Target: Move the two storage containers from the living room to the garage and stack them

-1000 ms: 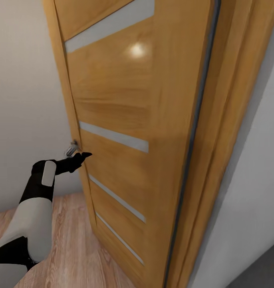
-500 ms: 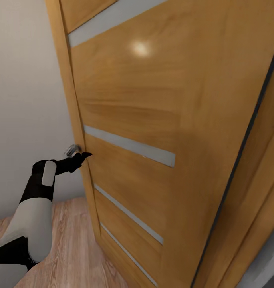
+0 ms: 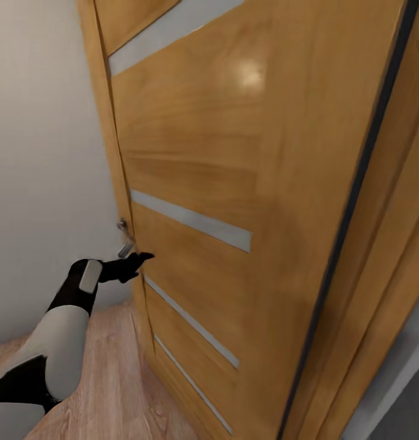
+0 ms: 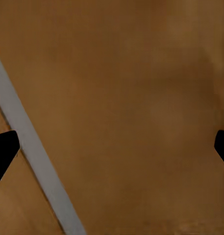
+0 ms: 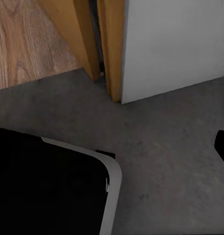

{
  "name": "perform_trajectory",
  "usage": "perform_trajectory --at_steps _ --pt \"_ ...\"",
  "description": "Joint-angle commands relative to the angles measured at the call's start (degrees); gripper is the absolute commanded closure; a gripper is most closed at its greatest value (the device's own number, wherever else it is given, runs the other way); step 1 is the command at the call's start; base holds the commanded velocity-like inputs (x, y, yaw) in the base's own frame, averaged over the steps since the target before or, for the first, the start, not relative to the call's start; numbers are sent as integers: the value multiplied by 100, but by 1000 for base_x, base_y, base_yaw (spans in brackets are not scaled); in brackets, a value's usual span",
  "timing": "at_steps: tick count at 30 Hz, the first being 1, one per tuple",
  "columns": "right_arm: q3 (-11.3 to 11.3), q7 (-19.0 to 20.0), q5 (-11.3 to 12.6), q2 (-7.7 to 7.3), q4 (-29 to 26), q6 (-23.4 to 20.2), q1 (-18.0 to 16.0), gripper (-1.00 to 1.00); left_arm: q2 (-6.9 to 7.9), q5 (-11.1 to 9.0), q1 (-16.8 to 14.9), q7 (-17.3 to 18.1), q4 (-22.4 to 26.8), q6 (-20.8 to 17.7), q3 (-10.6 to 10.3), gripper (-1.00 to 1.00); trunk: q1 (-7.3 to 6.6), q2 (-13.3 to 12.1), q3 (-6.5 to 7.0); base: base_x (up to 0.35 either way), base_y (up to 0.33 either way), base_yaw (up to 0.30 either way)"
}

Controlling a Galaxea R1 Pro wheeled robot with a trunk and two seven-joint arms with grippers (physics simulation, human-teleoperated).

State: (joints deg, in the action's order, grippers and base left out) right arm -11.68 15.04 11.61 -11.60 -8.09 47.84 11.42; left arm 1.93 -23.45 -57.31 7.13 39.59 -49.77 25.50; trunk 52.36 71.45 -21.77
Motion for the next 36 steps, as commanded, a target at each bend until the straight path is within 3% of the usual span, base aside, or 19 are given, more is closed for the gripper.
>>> perform_trajectory --at_steps 1,8,13,18,23,26,36 --pt "0 -4 0 0 0 46 0 -100 -51 -54 -2 9 -203 4 -21 -100 0 0 0 0 0 -292" --pt "-1 -16 -1 0 2 123 0 -100 -412 -53 -23 8 -888 100 -151 -100 0 0 0 0 0 -137" --pt "-1 -18 -1 2 8 128 -2 -100 -452 -54 -32 16 -936 200 -165 -100 0 0 0 0 0 -14" --pt "-1 -19 -1 7 9 129 -1 -100 -399 -54 -31 30 -714 219 -170 -100 0 0 0 0 0 -2" --pt "-1 -19 -2 9 15 129 -1 -100 -177 -68 -19 6 316 170 -157 -100 0 0 0 0 0 0" --pt "-1 -19 -7 9 30 116 0 -100 -65 -76 -12 1 589 158 -151 -100 0 0 0 0 0 0" --pt "-1 -16 -18 0 69 69 -2 -100 17 -81 -9 5 724 155 -125 -100 0 0 0 0 0 0"
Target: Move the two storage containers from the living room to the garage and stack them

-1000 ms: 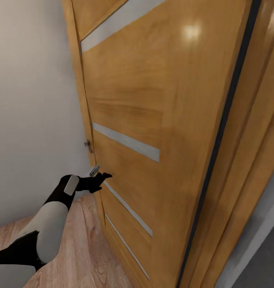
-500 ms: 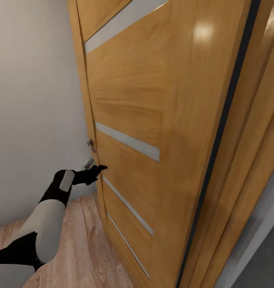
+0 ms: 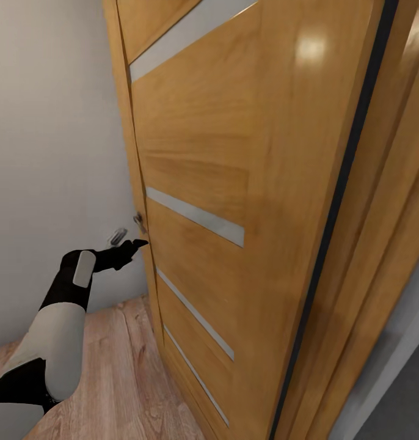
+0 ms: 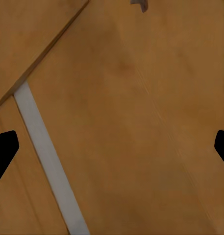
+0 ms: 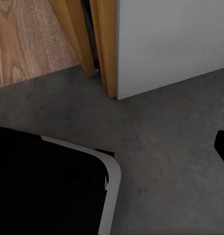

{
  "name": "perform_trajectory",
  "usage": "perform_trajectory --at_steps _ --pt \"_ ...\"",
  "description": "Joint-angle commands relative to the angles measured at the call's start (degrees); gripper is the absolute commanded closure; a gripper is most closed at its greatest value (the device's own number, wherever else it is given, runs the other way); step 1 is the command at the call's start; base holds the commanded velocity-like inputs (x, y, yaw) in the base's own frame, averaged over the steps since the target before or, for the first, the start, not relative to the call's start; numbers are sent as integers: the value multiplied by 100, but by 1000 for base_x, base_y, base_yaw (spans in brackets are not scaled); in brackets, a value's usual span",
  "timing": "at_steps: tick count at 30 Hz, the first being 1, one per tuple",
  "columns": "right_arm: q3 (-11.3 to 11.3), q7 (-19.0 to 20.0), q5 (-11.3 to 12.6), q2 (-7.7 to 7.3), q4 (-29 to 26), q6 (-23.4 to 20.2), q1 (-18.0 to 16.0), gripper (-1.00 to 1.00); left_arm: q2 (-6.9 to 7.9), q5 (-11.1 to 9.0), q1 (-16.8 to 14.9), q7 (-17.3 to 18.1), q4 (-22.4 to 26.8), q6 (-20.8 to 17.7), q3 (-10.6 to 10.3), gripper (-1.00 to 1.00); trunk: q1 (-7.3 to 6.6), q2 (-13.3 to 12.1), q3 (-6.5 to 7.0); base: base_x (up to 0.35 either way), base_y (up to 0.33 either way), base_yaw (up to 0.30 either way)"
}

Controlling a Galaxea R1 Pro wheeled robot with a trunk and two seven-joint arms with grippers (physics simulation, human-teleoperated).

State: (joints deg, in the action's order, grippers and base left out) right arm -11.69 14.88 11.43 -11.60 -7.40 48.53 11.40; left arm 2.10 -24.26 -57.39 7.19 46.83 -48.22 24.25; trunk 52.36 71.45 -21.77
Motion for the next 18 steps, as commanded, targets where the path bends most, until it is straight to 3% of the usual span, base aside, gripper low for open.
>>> perform_trajectory --at_steps 1,18 --pt "0 -1 0 0 1 -1 0 -100 0 2 0 1 1 2 0 -100 0 0 0 0 0 0" --pt "16 -3 25 9 -7 34 0 -100 -1 0 0 2 -48 3 1 -100 0 0 0 0 0 0"
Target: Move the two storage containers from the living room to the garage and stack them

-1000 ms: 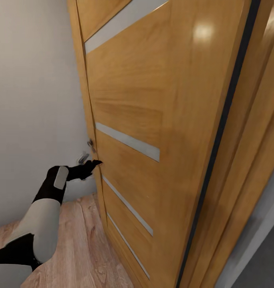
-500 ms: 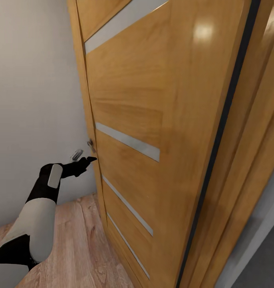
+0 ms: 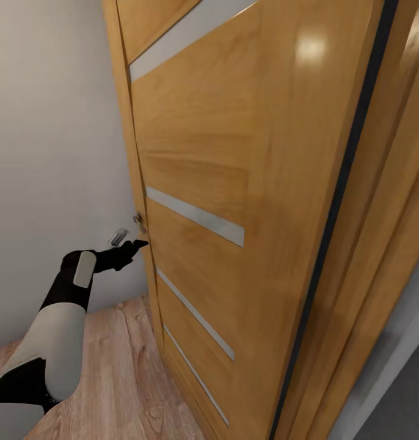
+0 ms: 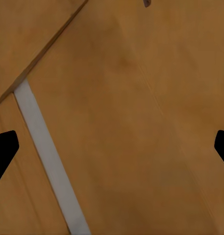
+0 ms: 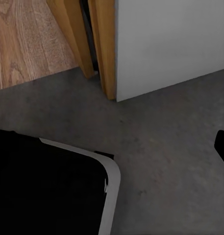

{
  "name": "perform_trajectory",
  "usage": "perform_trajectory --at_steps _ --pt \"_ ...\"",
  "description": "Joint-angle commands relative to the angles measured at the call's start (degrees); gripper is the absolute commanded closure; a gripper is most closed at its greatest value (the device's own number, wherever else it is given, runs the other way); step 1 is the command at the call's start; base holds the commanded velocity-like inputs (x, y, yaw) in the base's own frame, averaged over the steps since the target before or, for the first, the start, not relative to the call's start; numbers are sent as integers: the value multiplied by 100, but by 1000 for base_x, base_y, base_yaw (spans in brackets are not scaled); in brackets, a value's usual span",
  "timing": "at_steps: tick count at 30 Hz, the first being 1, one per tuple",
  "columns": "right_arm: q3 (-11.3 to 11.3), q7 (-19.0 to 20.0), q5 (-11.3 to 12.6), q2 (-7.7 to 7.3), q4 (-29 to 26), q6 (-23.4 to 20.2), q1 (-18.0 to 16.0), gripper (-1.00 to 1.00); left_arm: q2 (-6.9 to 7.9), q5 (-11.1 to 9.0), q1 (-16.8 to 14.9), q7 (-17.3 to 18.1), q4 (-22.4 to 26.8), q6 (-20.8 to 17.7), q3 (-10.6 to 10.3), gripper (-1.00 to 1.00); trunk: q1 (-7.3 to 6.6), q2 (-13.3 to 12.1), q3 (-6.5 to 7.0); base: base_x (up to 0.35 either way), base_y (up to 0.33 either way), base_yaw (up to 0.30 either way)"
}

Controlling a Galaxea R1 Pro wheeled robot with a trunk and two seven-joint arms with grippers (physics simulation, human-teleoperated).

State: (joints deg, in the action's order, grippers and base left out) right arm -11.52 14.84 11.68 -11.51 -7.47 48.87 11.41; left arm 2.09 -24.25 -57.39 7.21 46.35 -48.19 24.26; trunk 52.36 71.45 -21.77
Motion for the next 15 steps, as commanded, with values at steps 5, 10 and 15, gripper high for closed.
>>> perform_trajectory --at_steps 5,10,15 --pt "-6 -4 1 0 0 6 0 -100 -24 -8 0 4 -165 3 -19 -100 0 0 0 0 0 -148" --pt "-7 -7 1 0 0 8 2 -100 -123 -9 0 13 -667 22 -18 -100 0 0 0 0 0 -237" --pt "-8 -8 1 8 -1 13 2 -100 -442 -9 0 17 -869 36 -19 -100 0 0 0 0 0 -49"
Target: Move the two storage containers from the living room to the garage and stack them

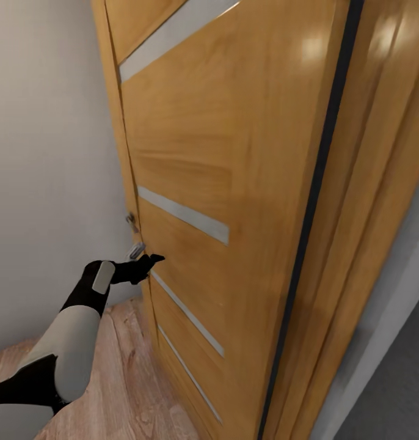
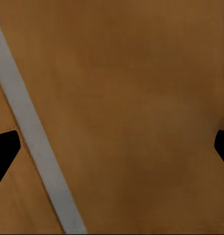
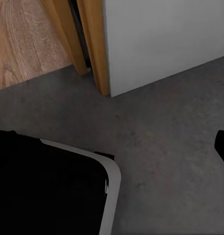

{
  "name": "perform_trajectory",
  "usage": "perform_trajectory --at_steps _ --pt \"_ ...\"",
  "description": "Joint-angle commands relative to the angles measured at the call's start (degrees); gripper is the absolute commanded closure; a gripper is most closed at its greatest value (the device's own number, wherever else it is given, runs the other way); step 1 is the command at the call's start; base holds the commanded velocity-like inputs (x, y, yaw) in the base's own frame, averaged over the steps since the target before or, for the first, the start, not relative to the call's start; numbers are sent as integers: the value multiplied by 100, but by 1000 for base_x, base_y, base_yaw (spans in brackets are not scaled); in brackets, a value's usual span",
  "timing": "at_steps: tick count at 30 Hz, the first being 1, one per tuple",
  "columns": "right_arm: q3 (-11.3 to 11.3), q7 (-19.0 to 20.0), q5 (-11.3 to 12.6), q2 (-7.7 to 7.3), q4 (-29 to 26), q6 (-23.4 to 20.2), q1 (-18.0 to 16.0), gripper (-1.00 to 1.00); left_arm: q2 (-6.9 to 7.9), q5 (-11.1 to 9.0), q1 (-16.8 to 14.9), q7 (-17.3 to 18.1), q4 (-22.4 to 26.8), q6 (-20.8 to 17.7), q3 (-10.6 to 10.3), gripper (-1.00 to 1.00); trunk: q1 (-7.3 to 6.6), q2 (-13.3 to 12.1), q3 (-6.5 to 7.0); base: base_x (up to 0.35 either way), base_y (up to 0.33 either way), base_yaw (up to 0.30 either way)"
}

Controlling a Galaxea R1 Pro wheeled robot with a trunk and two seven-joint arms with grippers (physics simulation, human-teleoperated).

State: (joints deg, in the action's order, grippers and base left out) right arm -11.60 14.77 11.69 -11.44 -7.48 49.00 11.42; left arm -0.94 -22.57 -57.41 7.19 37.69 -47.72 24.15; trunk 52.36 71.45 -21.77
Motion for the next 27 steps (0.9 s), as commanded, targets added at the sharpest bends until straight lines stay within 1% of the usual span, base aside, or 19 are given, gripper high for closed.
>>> perform_trajectory --at_steps 1,3,8,10,11,12,19,23,27 --pt "0 0 0 0 -1 2 0 -100 -178 -178 2 17 -7 -11 -11 -100 0 0 0 0 0 -12" --pt "0 0 -2 1 -1 4 0 -100 -226 -178 -4 22 4 -13 -14 -100 0 0 0 0 0 -6" --pt "-3 0 -8 4 0 4 -1 -100 -249 -181 -7 44 55 -33 -16 -100 0 0 0 0 0 -1" --pt "-6 0 -8 8 0 4 0 -100 -296 -184 -7 45 61 -40 -24 -100 0 0 0 0 0 0" --pt "-6 0 -9 9 -2 4 0 -100 -356 -185 -7 45 62 -42 -35 -100 0 0 0 0 0 0" --pt "-7 0 -9 9 -2 4 0 -100 -375 -186 -7 45 61 -43 -41 -100 0 0 0 0 0 0" --pt "-9 -1 -9 10 0 1 0 -100 -489 -186 -7 45 41 -45 -204 -100 0 0 0 0 0 0" --pt "-7 6 -16 10 1 -10 0 -100 -599 -187 -7 45 26 -45 -267 -100 0 0 0 0 0 0" --pt "-11 15 -17 6 1 -19 -3 -100 -608 -187 -7 40 70 -45 -307 -100 0 0 0 0 0 0"
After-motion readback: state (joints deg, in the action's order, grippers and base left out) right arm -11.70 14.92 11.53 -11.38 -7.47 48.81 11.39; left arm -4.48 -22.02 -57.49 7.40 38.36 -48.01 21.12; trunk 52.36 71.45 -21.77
